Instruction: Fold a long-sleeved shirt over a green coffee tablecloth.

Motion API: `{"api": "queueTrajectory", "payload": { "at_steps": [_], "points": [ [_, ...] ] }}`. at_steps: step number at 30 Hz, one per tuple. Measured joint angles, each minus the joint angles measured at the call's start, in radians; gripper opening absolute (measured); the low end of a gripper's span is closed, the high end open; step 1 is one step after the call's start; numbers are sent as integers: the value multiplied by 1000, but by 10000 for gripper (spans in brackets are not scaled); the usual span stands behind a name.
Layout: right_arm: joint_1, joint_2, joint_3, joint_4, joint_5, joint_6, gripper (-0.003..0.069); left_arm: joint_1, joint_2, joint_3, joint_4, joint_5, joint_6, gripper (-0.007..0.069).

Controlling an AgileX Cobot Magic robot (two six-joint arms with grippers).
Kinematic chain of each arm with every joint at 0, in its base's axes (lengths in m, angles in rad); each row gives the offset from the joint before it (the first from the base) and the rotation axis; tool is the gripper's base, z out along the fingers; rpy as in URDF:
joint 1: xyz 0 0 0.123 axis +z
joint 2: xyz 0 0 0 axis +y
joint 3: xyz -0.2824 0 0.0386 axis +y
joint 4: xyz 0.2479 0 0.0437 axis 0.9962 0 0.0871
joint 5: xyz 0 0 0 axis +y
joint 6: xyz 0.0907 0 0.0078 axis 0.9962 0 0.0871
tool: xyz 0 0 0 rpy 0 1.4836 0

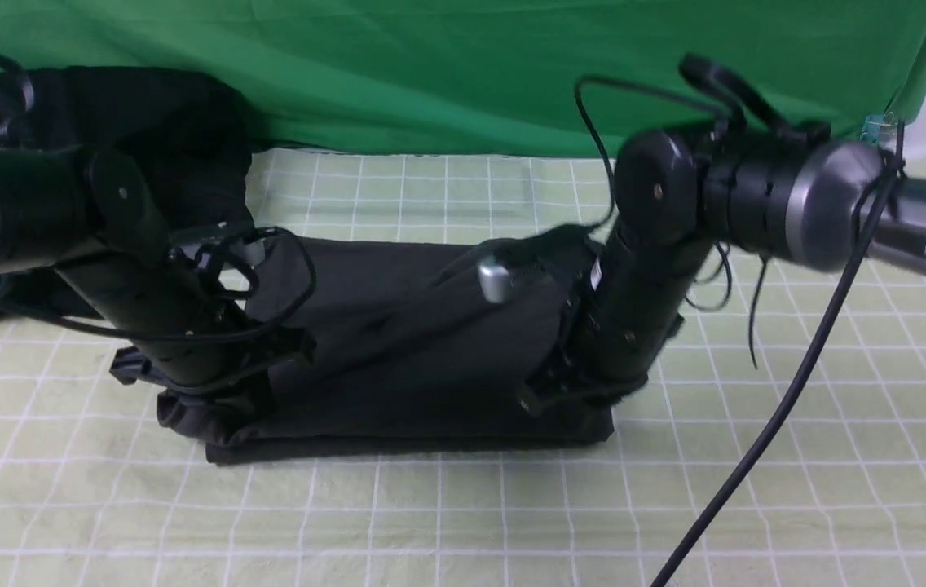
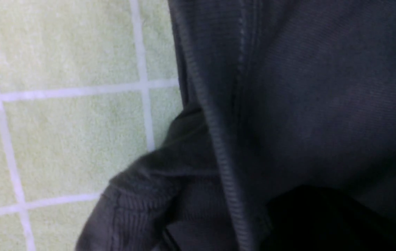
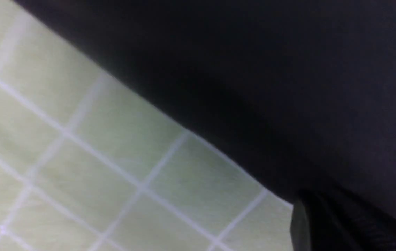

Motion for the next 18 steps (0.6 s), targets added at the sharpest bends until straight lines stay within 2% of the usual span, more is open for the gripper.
{"api": "queueTrajectory", "payload": {
  "at_steps": [4,9,15,18],
  "points": [
    [-30,-1,44,0,-4,1,3,16,-17,8,-15,-3,-8,-5],
    [-45,-41,48,19,-6,2,1,26,-85,9,-13,0,-8,-5],
    [-28,-167,39,107,-122,-16,1,2,-180,2,-145,-50,57,-5],
    [-22,-149,10,142,-133,-45,1,-37,-166,1,-159,-78,69,-5]
  ]
}}
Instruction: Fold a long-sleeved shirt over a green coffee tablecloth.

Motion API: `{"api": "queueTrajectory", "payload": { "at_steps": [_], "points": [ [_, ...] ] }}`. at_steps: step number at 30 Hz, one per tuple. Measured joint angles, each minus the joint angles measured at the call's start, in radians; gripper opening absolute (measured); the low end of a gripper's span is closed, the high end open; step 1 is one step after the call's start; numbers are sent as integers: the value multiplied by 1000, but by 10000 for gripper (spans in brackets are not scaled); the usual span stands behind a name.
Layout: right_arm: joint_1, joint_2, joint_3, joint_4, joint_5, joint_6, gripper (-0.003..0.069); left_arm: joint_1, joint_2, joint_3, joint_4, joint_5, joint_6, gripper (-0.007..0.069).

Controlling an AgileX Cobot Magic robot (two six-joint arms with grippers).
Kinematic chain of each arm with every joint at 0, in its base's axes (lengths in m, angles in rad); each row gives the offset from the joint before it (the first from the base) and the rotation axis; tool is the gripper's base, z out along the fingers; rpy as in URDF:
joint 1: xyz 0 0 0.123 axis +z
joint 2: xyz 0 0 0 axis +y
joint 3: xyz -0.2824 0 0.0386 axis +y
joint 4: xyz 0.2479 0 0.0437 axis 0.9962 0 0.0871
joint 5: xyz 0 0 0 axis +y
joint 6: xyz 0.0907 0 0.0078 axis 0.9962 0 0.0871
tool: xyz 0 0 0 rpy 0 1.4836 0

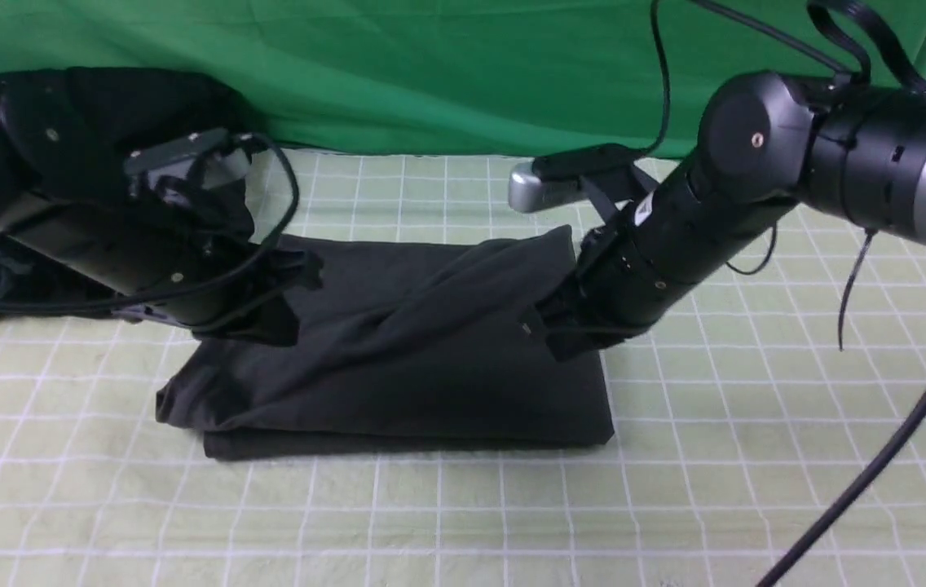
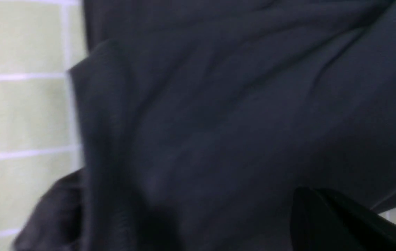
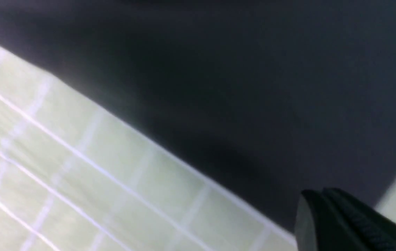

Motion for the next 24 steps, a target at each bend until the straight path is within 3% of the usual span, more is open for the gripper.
{"api": "queueTrajectory", "payload": {
  "at_steps": [7,12,18,24],
  "points": [
    [1,196,-103,12,43,-10,1,-87,171,0,6,-6,21,-5],
    [1,238,-97,-80,99,47,1,-86,208,-3,32,-4,3,-4],
    [2,223,-91,-121,110,70,1,-31,138,-61,73,-7,-38,-4],
    [1,187,-86,-152,99,73,1,66,121,-287,105,61,-31,-4]
  ]
}}
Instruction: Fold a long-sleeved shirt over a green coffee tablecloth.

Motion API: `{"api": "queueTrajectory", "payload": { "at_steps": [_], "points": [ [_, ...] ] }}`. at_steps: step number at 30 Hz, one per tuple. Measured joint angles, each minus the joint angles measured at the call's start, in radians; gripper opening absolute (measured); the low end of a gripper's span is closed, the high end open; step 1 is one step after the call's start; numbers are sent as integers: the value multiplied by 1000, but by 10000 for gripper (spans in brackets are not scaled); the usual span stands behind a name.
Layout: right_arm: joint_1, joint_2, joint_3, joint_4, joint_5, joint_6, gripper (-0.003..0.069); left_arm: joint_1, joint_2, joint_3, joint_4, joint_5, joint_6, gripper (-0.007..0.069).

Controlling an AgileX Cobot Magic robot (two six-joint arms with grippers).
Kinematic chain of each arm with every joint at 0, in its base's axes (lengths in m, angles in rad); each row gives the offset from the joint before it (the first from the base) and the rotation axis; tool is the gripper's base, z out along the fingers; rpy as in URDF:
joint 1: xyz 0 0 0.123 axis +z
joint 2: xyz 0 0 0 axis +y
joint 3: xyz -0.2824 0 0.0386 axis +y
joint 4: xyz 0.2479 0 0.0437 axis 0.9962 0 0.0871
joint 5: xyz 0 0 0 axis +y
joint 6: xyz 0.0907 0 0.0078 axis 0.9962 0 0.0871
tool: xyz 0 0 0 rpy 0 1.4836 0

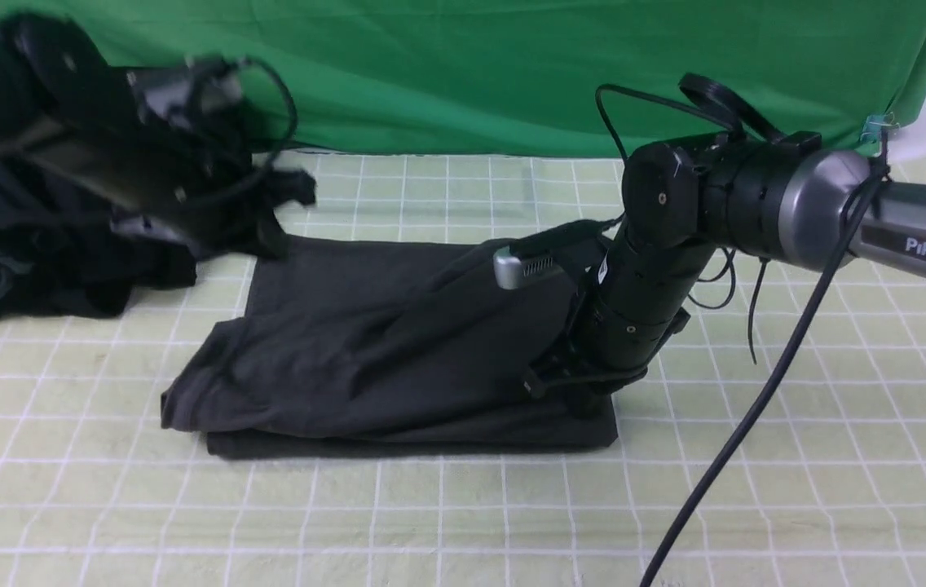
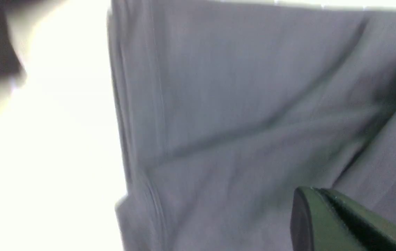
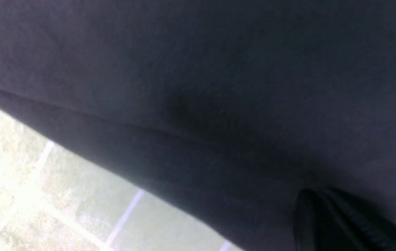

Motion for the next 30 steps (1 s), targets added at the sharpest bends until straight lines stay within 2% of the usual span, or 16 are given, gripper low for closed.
{"api": "queueTrajectory", "payload": {
  "at_steps": [4,7,8,10,14,15,16,20,22,25,26,27,29,30],
  "points": [
    [0,-4,-5,-1,0,0,1,17,49,-87,64,65,1,2],
    [0,-5,-8,-2,0,0,1,21,91,-114,126,91,0,36],
    [0,-7,-8,-2,1,0,1,21,118,-115,145,108,0,78],
    [0,-7,-8,-3,1,0,1,21,138,-115,152,120,-5,108],
    [0,-7,-8,-3,2,0,1,21,214,-115,190,159,-46,279],
    [0,-7,-8,-3,2,0,1,21,214,-115,192,159,-47,286],
    [0,-7,-8,-3,5,0,1,21,239,-115,207,162,-61,346],
    [0,-7,-8,-3,5,0,1,21,266,-115,216,164,-67,424],
    [0,-7,-8,-3,5,0,1,21,267,-115,214,164,-67,412],
    [0,-7,-8,-3,5,0,1,21,267,-115,208,160,-67,306],
    [0,-7,-8,-3,5,0,1,21,267,-115,209,159,-67,306],
    [0,-7,-8,-3,5,0,1,21,267,-115,209,157,-60,185],
    [0,-7,-8,-3,8,0,1,21,267,-115,203,158,-55,69],
    [0,-7,-8,-3,8,0,1,21,266,-115,200,161,-55,43]
  ]
}}
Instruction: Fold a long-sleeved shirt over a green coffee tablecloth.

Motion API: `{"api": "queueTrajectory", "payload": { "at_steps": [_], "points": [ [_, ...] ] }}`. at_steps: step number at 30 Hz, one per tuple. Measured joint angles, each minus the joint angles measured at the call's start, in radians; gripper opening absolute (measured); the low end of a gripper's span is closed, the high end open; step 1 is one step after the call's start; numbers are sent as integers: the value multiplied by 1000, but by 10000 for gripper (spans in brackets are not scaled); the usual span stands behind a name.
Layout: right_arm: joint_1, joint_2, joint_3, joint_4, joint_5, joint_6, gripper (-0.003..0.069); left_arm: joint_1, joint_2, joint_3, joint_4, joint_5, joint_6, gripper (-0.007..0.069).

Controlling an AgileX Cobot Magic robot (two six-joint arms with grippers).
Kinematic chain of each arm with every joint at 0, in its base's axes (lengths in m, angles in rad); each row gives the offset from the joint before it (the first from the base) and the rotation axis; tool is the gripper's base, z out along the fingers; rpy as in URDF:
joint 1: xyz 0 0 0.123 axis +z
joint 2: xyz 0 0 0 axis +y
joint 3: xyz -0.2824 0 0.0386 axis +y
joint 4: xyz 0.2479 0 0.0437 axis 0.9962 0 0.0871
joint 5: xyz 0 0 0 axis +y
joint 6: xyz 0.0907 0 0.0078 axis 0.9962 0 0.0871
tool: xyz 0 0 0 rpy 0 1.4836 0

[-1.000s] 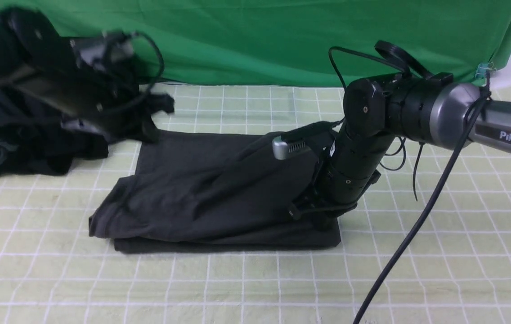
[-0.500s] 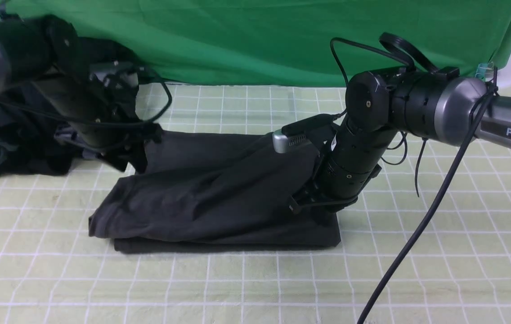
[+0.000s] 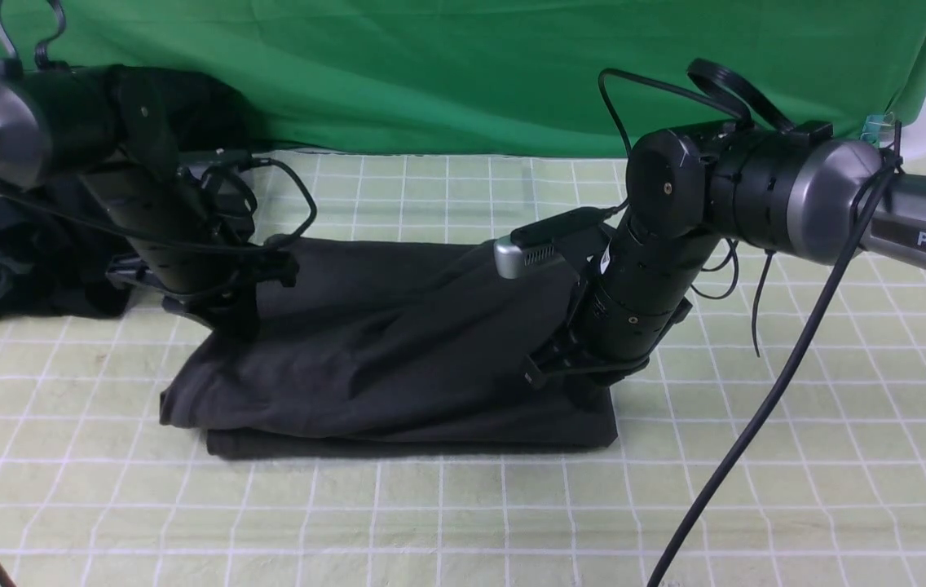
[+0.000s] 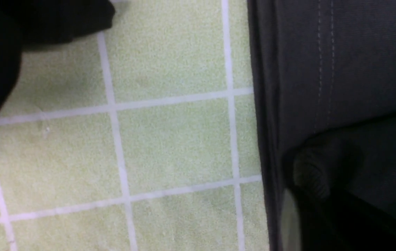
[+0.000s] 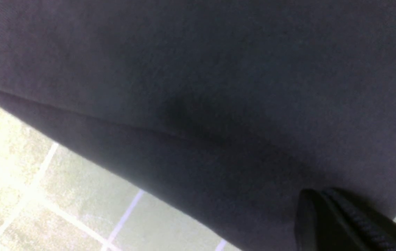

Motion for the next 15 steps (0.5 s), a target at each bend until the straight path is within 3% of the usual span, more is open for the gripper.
{"api": "queueTrajectory", "payload": {
  "at_steps": [6,15],
  "points": [
    [0,0,0,0,1,0,1,0,-47,0,22,27,-13,14],
    [0,0,0,0,4,0,1,0,-113,49,113,18,-130,14]
  ]
}}
